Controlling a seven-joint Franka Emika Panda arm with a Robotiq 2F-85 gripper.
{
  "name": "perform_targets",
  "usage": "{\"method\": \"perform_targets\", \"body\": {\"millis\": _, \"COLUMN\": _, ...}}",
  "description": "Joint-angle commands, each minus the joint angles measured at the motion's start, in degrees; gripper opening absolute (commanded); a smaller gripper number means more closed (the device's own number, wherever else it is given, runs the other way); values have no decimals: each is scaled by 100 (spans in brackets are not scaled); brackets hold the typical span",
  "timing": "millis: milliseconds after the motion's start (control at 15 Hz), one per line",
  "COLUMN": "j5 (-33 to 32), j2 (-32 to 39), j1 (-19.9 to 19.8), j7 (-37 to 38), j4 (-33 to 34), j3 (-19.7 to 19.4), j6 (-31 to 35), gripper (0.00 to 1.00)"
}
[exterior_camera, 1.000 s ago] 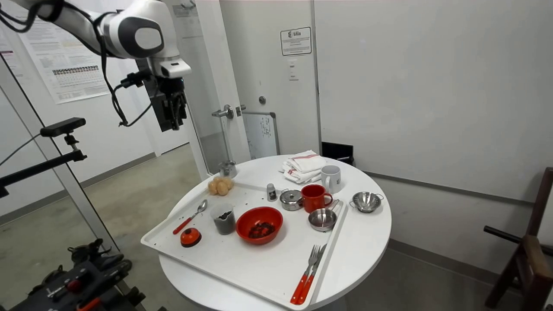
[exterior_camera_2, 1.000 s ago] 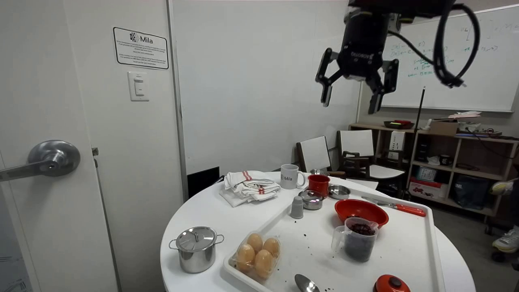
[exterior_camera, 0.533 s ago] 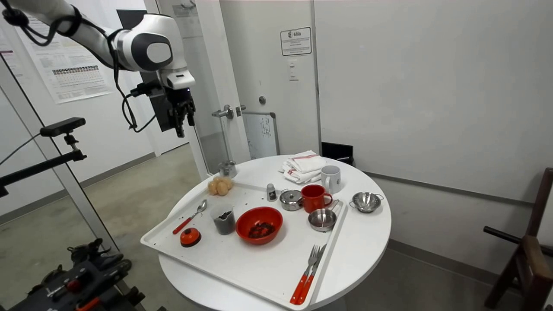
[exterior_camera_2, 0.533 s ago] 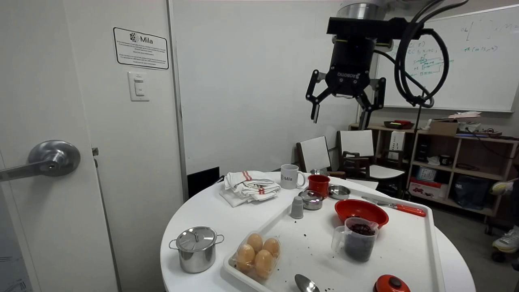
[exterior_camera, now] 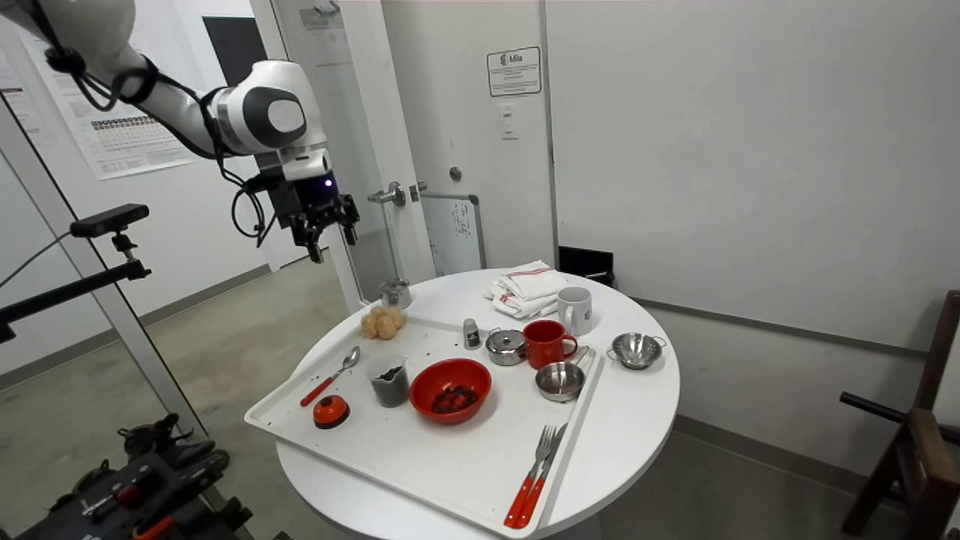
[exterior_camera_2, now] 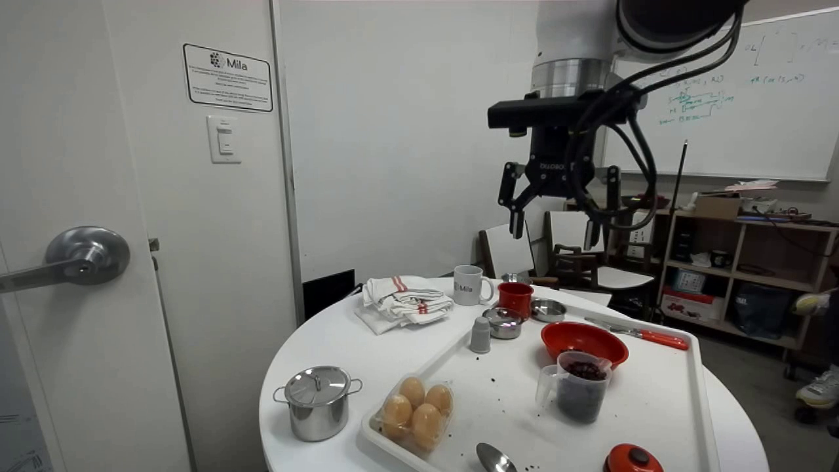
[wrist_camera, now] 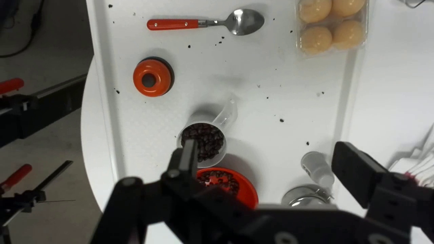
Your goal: Pour some contents from the clear jar into the orange bowl
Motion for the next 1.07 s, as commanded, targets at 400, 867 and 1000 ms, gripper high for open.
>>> {"method": "perform_targets", "body": {"millis": 400, "j5": 11, "j2": 845, "j1": 65, "j7": 2252, "j4": 221, "j3": -391, "j6": -534, "gripper": 100}}
{"method": "perform_targets", "body": {"millis": 867, "j5": -40, "j2": 1005, "j1": 159, "j7": 2318, "j4": 227, "j3": -460, "j6": -612, "gripper": 100}}
{"method": "perform_targets", "body": {"millis": 1000, "j5": -255, "j2": 1370, "j1": 397, "j7": 3338, "j4": 603, "j3": -625, "j6": -872, "gripper": 100}}
